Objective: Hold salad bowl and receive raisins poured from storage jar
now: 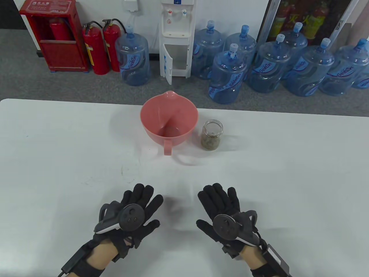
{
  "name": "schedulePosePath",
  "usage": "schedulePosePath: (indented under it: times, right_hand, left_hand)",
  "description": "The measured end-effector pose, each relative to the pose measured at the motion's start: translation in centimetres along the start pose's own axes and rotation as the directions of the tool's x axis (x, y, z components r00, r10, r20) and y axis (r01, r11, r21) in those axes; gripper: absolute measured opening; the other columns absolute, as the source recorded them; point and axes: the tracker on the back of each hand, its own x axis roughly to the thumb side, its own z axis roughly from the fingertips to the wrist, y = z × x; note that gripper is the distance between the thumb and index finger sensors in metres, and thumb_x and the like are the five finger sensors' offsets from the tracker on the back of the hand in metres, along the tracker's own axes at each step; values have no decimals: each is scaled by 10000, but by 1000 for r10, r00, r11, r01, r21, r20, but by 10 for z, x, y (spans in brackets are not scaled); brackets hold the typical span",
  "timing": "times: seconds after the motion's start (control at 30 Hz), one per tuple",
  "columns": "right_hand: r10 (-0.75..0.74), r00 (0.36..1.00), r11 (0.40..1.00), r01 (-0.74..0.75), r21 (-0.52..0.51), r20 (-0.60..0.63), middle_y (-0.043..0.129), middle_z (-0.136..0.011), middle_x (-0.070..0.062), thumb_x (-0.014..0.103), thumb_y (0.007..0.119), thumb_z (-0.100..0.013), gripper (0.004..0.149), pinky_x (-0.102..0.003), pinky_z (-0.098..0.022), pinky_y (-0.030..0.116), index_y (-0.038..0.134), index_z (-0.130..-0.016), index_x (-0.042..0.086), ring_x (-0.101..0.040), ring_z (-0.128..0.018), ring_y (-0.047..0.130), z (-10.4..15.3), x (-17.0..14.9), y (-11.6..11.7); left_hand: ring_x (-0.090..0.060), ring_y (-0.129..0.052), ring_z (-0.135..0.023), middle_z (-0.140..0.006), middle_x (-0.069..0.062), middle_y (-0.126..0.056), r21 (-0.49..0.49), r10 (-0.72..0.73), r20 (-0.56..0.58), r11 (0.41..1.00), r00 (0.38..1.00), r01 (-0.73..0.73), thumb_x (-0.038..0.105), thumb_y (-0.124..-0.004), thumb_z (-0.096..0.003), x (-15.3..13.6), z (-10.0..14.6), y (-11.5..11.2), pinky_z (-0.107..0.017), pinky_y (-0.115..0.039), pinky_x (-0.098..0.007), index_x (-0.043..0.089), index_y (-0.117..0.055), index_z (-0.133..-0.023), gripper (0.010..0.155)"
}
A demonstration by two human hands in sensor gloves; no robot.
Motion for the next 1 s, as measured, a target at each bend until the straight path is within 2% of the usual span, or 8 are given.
schedulePosePath:
  times: [0.47,1.0]
  right_hand:
    - [16,1000,1000,-16,-1,10,208,-1125,52,675,705,-343,890,-620,-776,228,202,-1018,384,-252,-1099,284,2,-1,-1]
    - [26,999,1000,-26,12,29,215,-1125,54,683,696,-338,889,-617,-778,240,207,-1018,385,-250,-1098,293,2,2,1]
  left_hand:
    - [-345,-162,-1111,-1143,15,-198,6,-3,-3,1000,1000,3,660,-560,-416,1,0,0,-744,-275,-577,452,-350,-1049,699]
    - [-371,-217,-1106,-1143,-7,-242,-37,38,13,999,999,-38,668,-556,-414,1,2,-2,-736,-309,-580,439,-379,-1052,701]
